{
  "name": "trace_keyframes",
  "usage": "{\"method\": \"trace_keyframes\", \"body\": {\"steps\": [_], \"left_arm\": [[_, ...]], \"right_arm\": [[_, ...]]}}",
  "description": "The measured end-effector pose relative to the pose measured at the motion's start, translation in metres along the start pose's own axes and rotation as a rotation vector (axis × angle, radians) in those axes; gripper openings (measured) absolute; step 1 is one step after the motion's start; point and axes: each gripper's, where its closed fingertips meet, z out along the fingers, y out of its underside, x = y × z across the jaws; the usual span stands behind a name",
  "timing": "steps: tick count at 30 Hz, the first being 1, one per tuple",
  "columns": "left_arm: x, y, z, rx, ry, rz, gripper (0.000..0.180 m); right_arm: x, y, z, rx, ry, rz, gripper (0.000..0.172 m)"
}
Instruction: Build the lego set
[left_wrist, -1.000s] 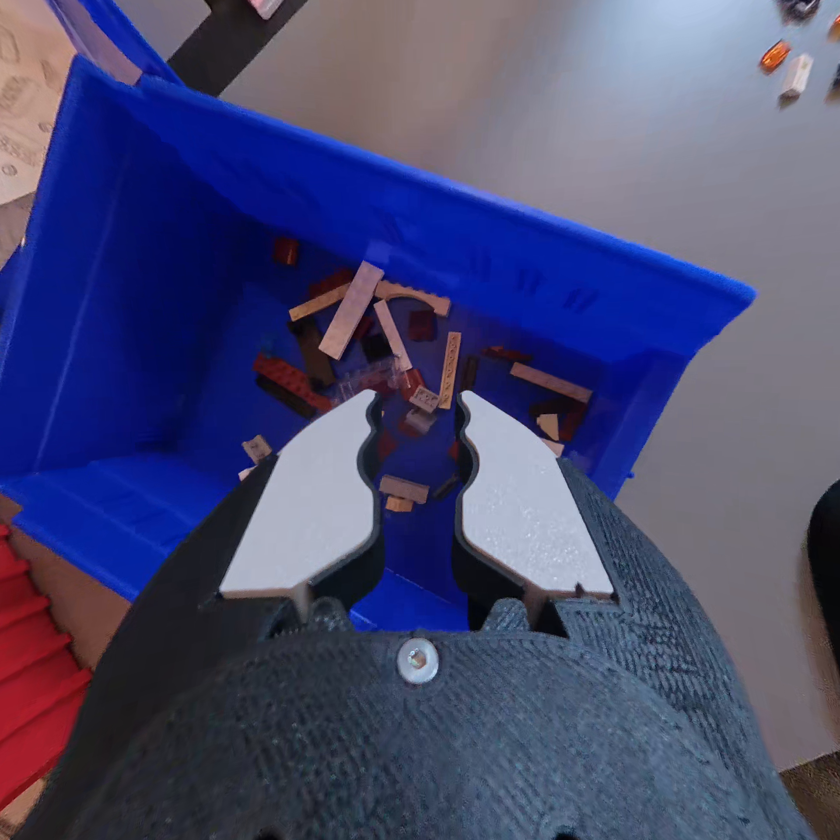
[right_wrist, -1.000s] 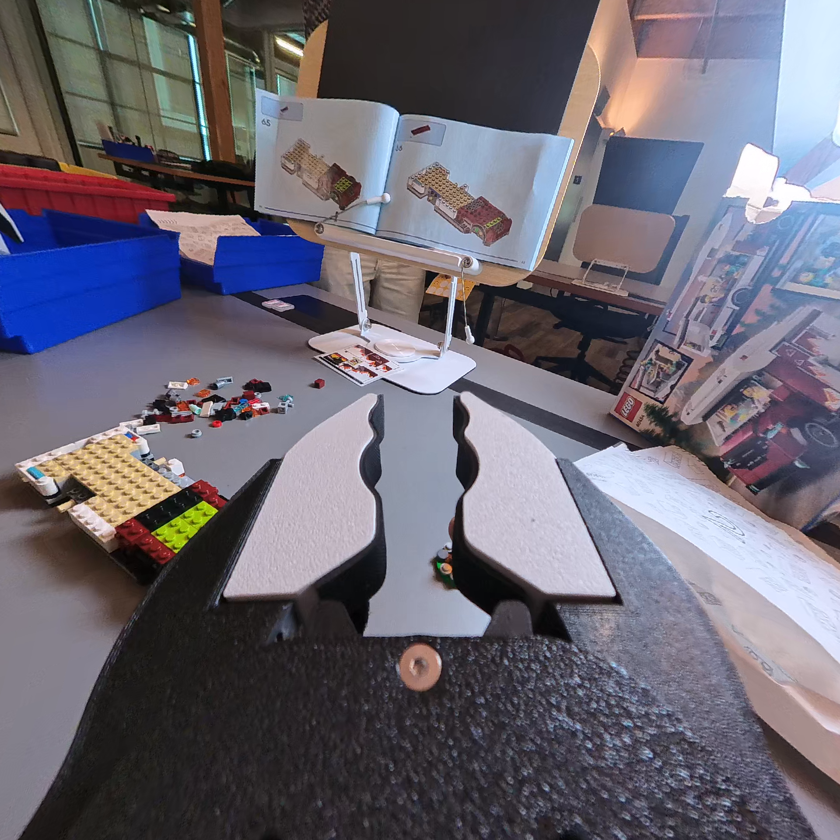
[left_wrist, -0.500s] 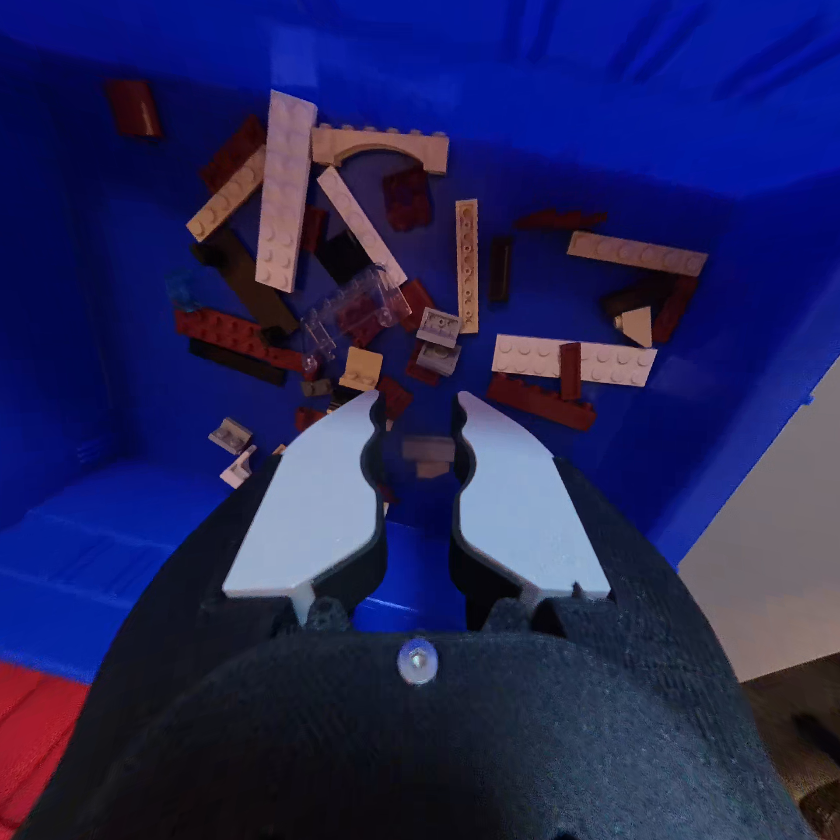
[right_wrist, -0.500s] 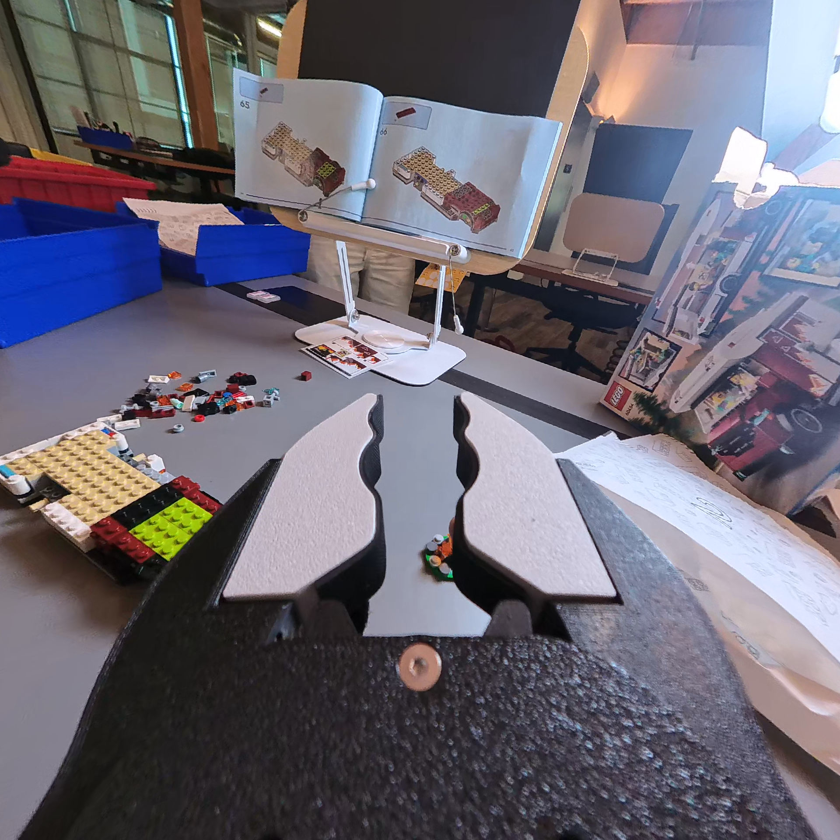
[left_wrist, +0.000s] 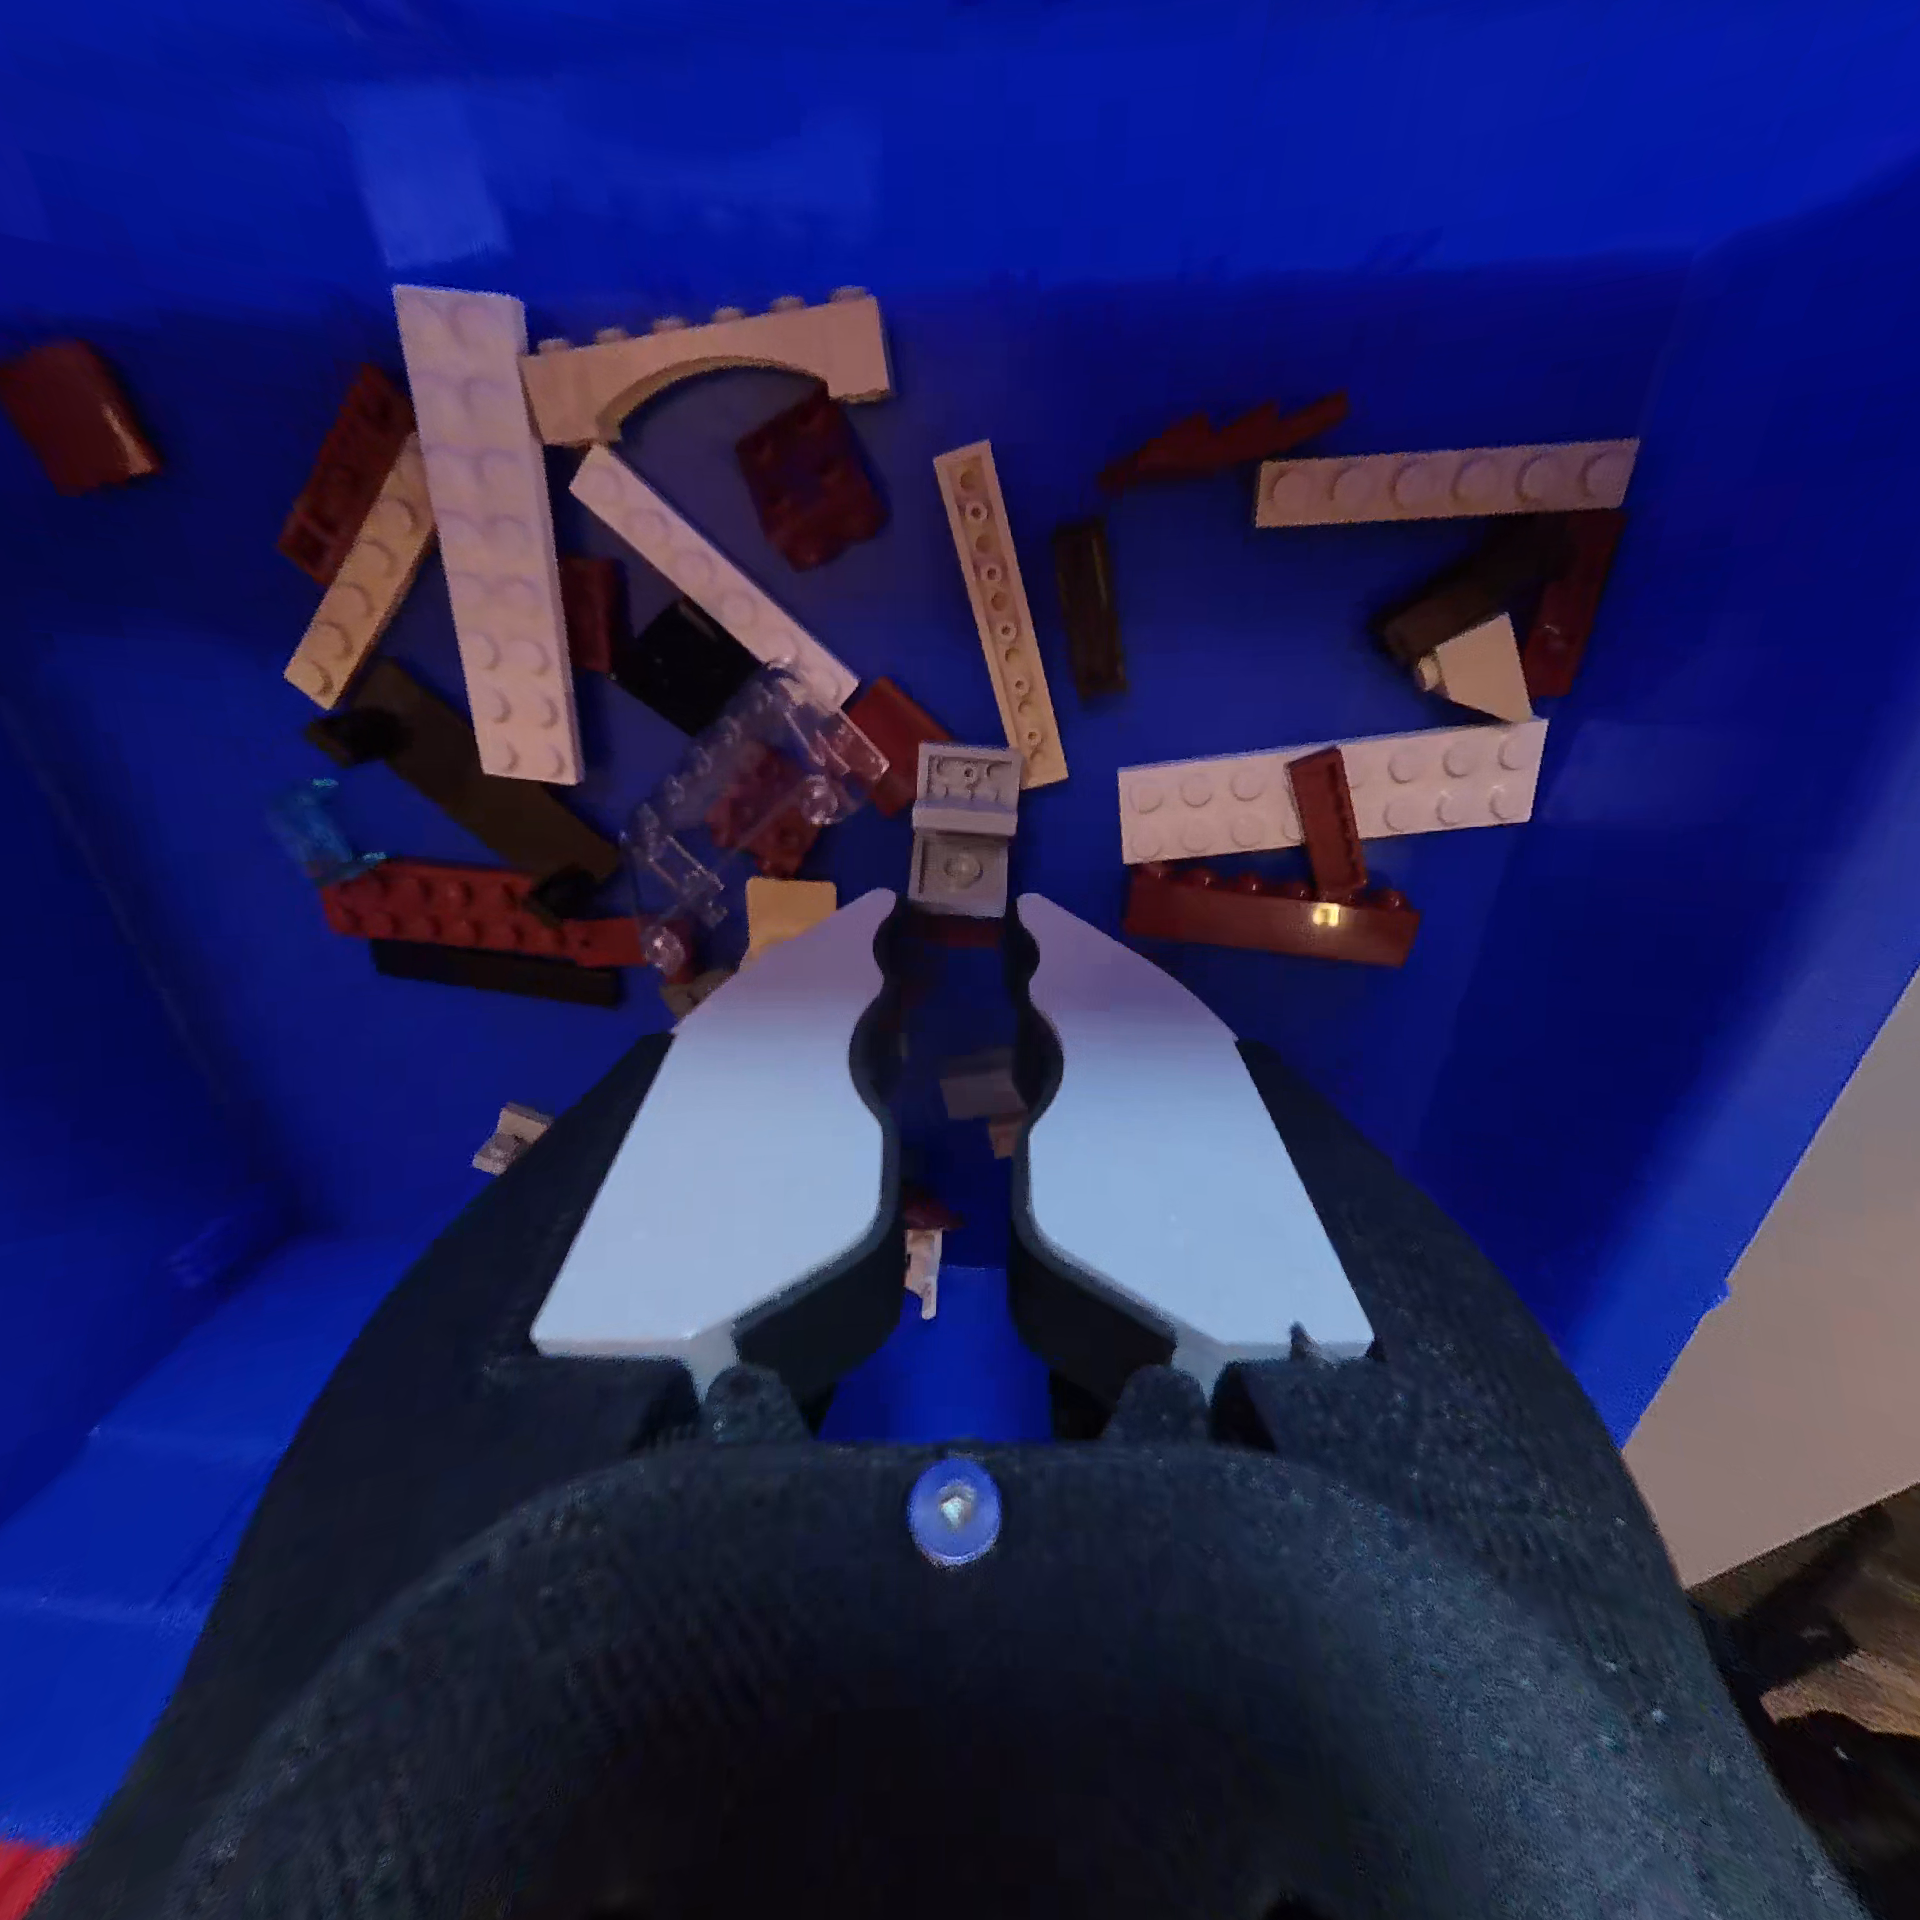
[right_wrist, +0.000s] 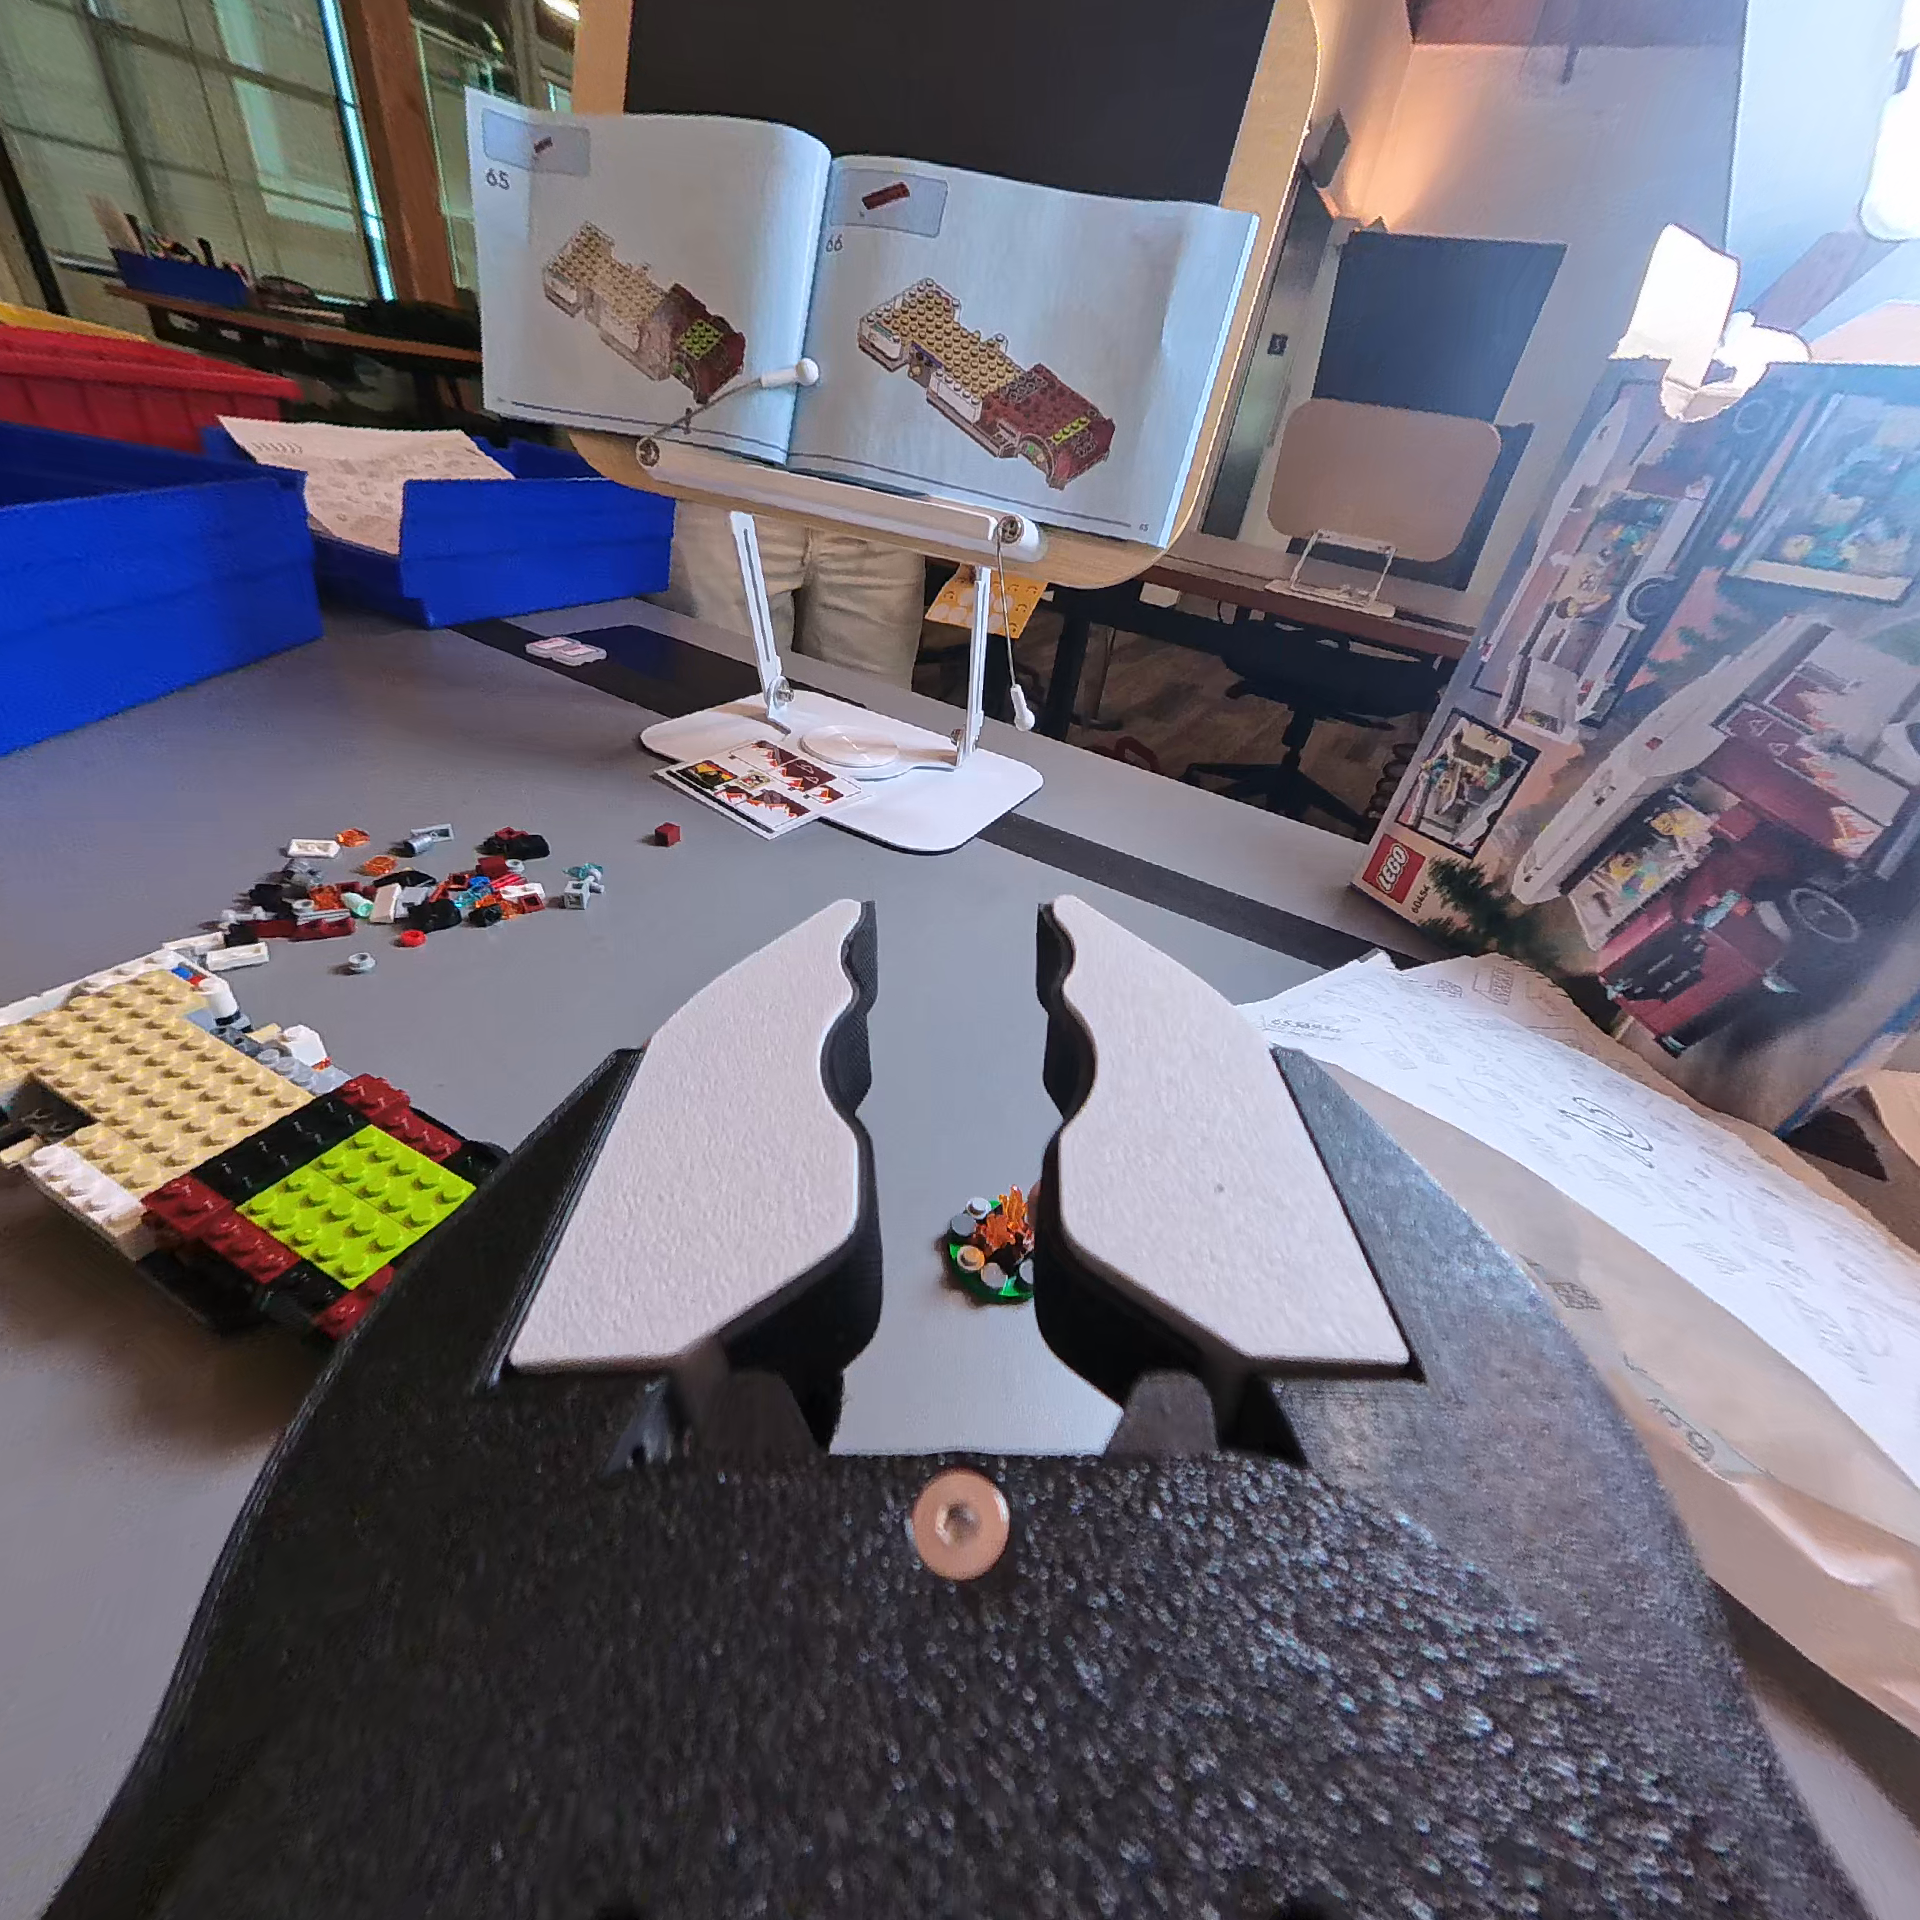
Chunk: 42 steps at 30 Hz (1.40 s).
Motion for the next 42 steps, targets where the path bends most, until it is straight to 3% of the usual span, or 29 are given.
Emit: {"method": "trace_keyframes", "body": {"steps": [9, 13, 17, 22, 28, 31, 34, 37, 42], "left_arm": [[0.009, -0.025, -0.055, 0.365, 0.062, -0.106, 0.017], [0.005, -0.014, -0.046, 0.266, 0.038, -0.113, 0.02], [0.026, -0.008, -0.035, 0.169, 0.17, -0.086, 0.029], [0.001, -0.008, -0.027, 0.135, 0.061, -0.076, 0.026], [0.004, -0.006, -0.007, 0.043, 0.087, -0.077, 0.029], [0.001, -0.002, -0.003, -0.001, 0.065, -0.066, 0.015], [-0.003, -0.008, -0.018, 0.024, 0.044, -0.077, 0.028], [-0.012, -0.028, -0.039, 0.119, -0.015, -0.072, 0.025], [-0.036, -0.035, -0.043, 0.123, -0.112, -0.101, 0.027]], "right_arm": [[-0.001, 0.0, 0.001, 0.001, -0.007, 0.006, 0.029], [-0.004, 0.0, 0.001, 0.001, -0.014, 0.001, 0.029], [-0.003, -0.001, 0.0, 0.004, -0.01, 0.001, 0.029], [-0.003, -0.001, 0.0, 0.002, -0.011, 0.001, 0.029], [-0.002, 0.001, 0.001, -0.001, -0.012, 0.004, 0.029], [-0.001, 0.0, 0.0, 0.002, -0.01, 0.004, 0.029], [-0.001, 0.0, 0.0, 0.004, -0.011, 0.006, 0.029], [-0.001, -0.001, 0.0, 0.006, -0.01, 0.003, 0.029], [0.0, -0.005, -0.002, 0.017, -0.006, 0.001, 0.029]]}}
